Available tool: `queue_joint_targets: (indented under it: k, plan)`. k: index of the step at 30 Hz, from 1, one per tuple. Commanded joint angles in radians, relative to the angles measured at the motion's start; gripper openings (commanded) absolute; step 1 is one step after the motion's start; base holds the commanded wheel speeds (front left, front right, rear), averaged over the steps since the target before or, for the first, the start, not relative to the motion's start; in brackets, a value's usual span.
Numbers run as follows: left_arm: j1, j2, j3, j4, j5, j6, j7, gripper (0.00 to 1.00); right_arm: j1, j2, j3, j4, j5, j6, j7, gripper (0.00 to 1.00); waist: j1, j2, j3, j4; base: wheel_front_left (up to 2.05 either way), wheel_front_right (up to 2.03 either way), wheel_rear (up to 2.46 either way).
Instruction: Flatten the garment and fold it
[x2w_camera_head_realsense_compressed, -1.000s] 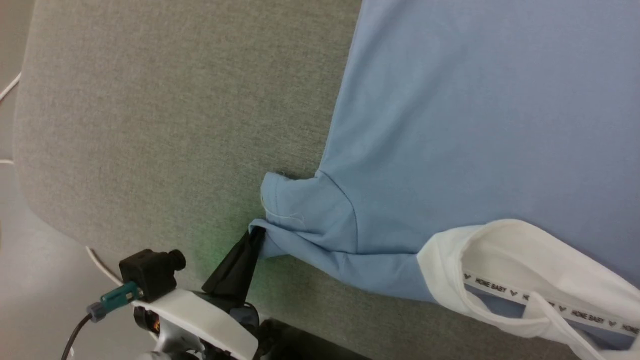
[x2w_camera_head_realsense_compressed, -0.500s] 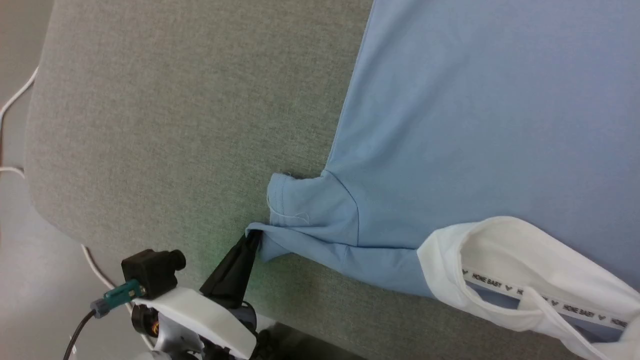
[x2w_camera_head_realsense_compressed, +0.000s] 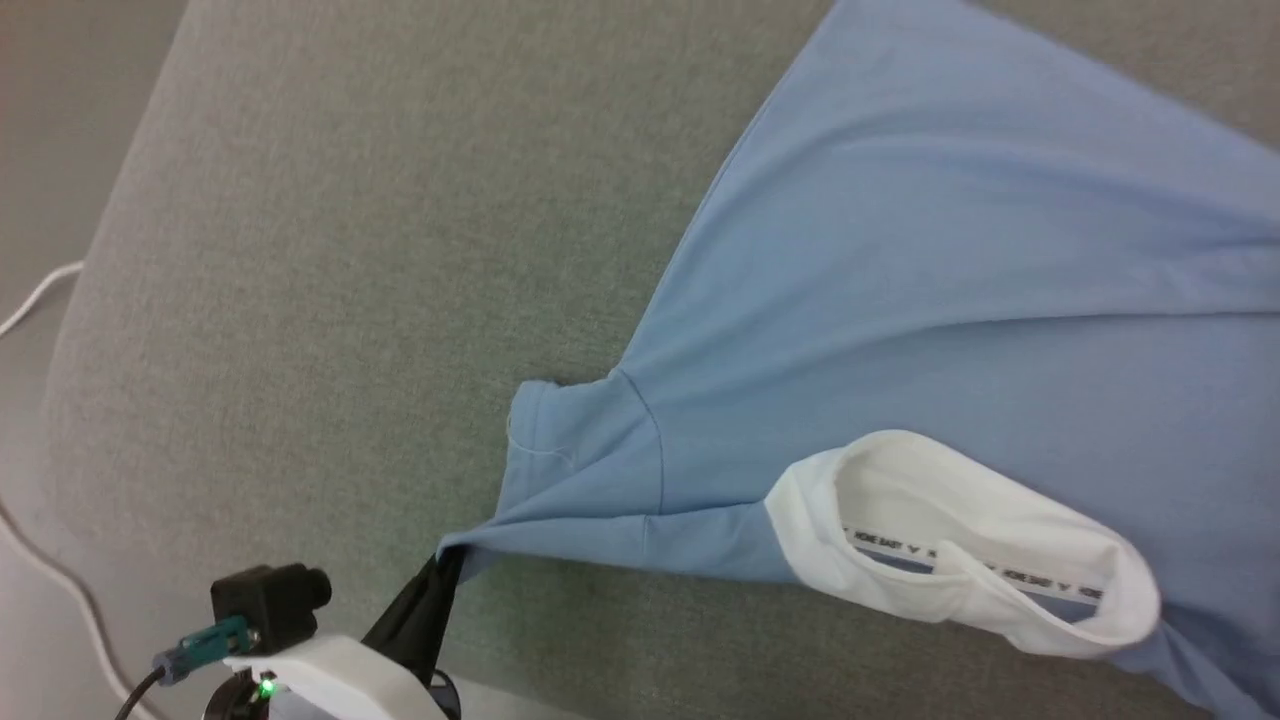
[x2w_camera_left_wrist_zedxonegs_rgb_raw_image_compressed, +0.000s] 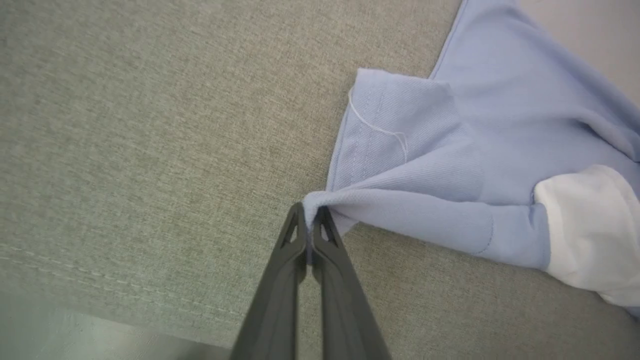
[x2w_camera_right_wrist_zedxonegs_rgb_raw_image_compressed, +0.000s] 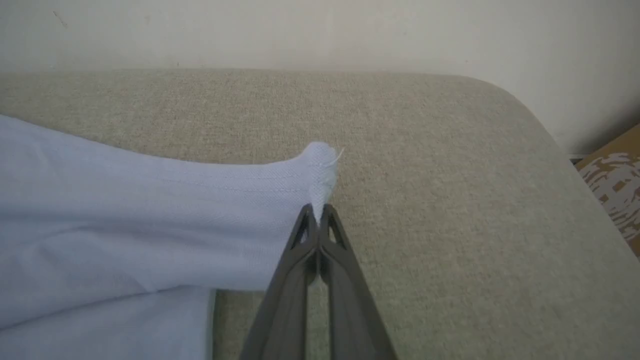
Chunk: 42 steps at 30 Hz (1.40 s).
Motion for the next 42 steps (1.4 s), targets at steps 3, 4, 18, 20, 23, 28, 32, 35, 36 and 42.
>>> queue_joint_targets:
  k: [3,4,18,20,23,28,32,35,36,42]
  plan:
    - [0.032,0.018,0.015,-0.018,-0.001,0.020,0.014,0.00,0.093,0.056,-0.018,-0.027,0.022,-0.002,0.070,0.00,0.0002,0.0000,-0.157,-0.120,0.00,0.00,0.00]
    - [0.041,0.022,0.018,-0.023,-0.002,0.024,0.018,0.00,0.122,0.074,-0.019,-0.033,0.028,-0.002,0.100,0.00,0.0002,0.0000,-0.170,-0.131,0.00,0.00,0.00]
    - [0.083,0.049,0.020,-0.063,-0.013,0.043,0.061,0.00,0.313,0.212,-0.069,0.017,0.108,-0.002,0.424,0.00,0.0002,0.0000,-0.221,-0.217,0.00,0.00,0.00]
    - [0.082,0.050,0.018,-0.063,-0.014,0.043,0.063,0.00,0.315,0.214,-0.065,0.039,0.105,-0.002,0.438,0.00,0.0002,0.0000,-0.222,-0.219,0.00,0.00,0.00]
    - [0.080,0.050,0.015,-0.063,-0.016,0.042,0.064,0.00,0.300,0.216,-0.041,0.026,0.111,-0.002,0.404,0.79,0.0002,0.0000,-0.221,-0.221,0.00,0.00,0.00]
    - [0.076,0.052,0.011,-0.057,-0.018,0.039,0.067,0.00,0.234,0.188,0.090,-0.037,0.143,-0.002,0.260,1.00,0.0002,0.0000,-0.217,-0.221,0.00,0.00,0.00]
    - [0.064,0.049,0.006,-0.052,-0.020,0.033,0.064,0.00,0.141,0.125,0.256,-0.057,0.156,-0.002,0.101,1.00,0.0002,0.0000,-0.206,-0.211,0.00,0.00,0.00]
    - [0.048,0.045,-0.004,-0.046,-0.020,0.024,0.061,0.00,0.043,0.083,0.389,-0.025,0.172,-0.002,-0.016,1.00,0.0002,0.0000,-0.188,-0.194,0.00,0.00,0.00]
    - [0.042,0.043,-0.008,-0.043,-0.020,0.020,0.059,0.00,0.009,0.070,0.430,-0.004,0.175,-0.002,-0.048,1.00,0.0002,0.0000,-0.181,-0.187,0.00,0.00,0.00]
    - [0.006,0.029,-0.026,-0.021,-0.022,0.000,0.048,0.00,-0.203,0.005,0.635,0.182,0.168,-0.002,-0.157,1.00,0.0002,0.0000,-0.119,-0.130,0.00,0.00,0.00]
